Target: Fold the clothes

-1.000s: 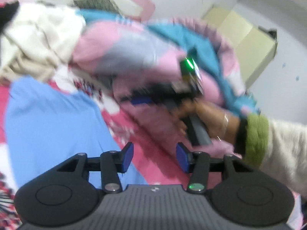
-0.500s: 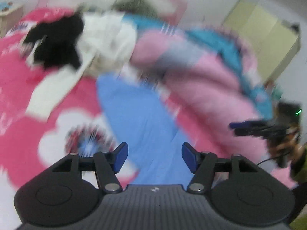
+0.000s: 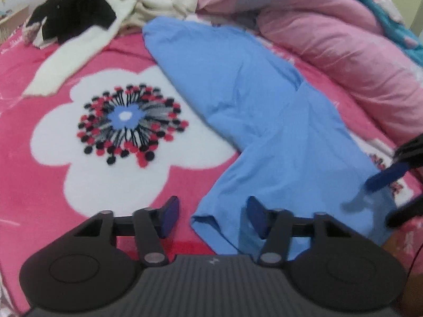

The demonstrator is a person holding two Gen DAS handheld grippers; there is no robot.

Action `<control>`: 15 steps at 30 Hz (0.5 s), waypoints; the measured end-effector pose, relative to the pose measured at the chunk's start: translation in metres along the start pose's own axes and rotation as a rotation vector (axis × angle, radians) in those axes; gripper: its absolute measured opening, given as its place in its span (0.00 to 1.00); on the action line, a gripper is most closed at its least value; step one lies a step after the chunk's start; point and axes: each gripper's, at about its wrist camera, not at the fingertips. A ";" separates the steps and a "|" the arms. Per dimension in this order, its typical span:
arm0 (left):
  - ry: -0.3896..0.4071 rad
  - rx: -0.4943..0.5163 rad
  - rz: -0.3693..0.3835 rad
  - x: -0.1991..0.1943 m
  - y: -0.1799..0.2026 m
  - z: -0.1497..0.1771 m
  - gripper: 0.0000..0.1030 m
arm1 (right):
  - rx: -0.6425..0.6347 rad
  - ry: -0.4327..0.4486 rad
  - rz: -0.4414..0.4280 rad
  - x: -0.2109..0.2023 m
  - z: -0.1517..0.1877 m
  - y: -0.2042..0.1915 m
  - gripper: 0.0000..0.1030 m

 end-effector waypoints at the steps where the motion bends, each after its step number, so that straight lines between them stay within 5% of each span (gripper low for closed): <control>1: -0.004 0.008 -0.012 0.004 0.001 0.001 0.34 | 0.024 0.015 0.011 -0.004 0.000 0.006 0.55; 5: 0.010 0.018 0.015 -0.001 0.002 0.000 0.08 | 0.141 0.083 0.033 -0.021 0.006 0.031 0.55; 9: 0.024 -0.018 0.083 -0.019 0.004 -0.008 0.07 | 0.228 0.105 0.014 -0.024 0.013 0.046 0.55; 15: 0.055 -0.032 0.310 -0.051 0.031 -0.024 0.07 | 0.344 0.135 -0.110 -0.026 0.005 0.052 0.56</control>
Point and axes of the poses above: each gripper's, at about its wrist camera, not at the fingertips, and x roughly the way its jaws point, y to its right, z to its underside, and after that the axes turned 2 degrees about z, right-handed
